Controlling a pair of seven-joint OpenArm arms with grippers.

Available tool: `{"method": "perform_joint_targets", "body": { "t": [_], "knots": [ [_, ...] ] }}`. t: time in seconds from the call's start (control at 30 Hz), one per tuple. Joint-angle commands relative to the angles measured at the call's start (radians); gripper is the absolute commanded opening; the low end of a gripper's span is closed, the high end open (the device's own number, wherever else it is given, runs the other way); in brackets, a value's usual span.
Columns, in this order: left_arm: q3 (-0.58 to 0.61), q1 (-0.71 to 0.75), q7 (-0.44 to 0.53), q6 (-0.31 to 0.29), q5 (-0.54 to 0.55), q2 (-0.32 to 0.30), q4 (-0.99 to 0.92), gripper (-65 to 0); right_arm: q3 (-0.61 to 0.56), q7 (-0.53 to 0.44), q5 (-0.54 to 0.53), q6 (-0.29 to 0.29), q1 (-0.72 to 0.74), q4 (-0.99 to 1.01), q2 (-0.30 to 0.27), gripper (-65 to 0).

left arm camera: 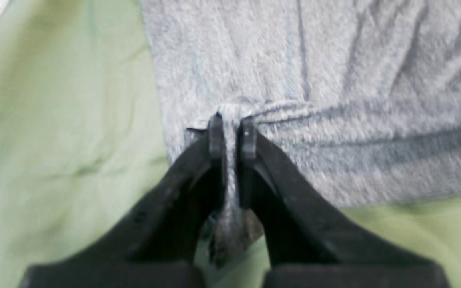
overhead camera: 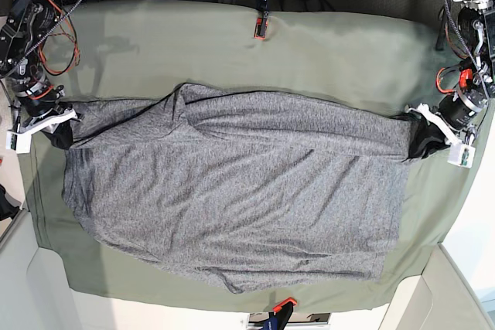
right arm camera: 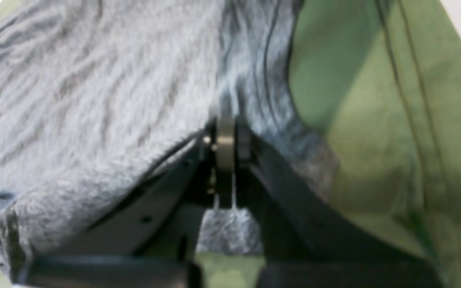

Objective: Fold the T-shirt properly
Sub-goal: 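Lift the shirt edge with both grippers and pull it toward the arms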

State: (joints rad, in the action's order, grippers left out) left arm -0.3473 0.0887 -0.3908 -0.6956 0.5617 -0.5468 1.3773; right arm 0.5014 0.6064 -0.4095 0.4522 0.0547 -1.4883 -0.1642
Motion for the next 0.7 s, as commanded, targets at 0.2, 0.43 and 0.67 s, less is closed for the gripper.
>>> {"method": "perform_joint_targets", "body": {
  "t": [0.2,0.43,0.67],
  "knots": [
    [0.021,-0.137,0.060,-0.003,-0.002,-0.024,-0.216,-65.0,0.005,-0.027,0.002,0.000,0.075,0.074,-0.024,-65.0],
    [0.021,-0.169,0.095,-0.003,0.025,-0.027,-0.283,-32.6,0.005,-0.030,-0.023,-0.001,0.086,0.092,-0.024,-44.2],
    [-0.047,-0.163,-0.180,-0.003,0.247,-0.060,-0.202,-31.4,0.030,0.010,-0.072,0.000,0.085,0.050,-0.023,-39.7]
  ]
}}
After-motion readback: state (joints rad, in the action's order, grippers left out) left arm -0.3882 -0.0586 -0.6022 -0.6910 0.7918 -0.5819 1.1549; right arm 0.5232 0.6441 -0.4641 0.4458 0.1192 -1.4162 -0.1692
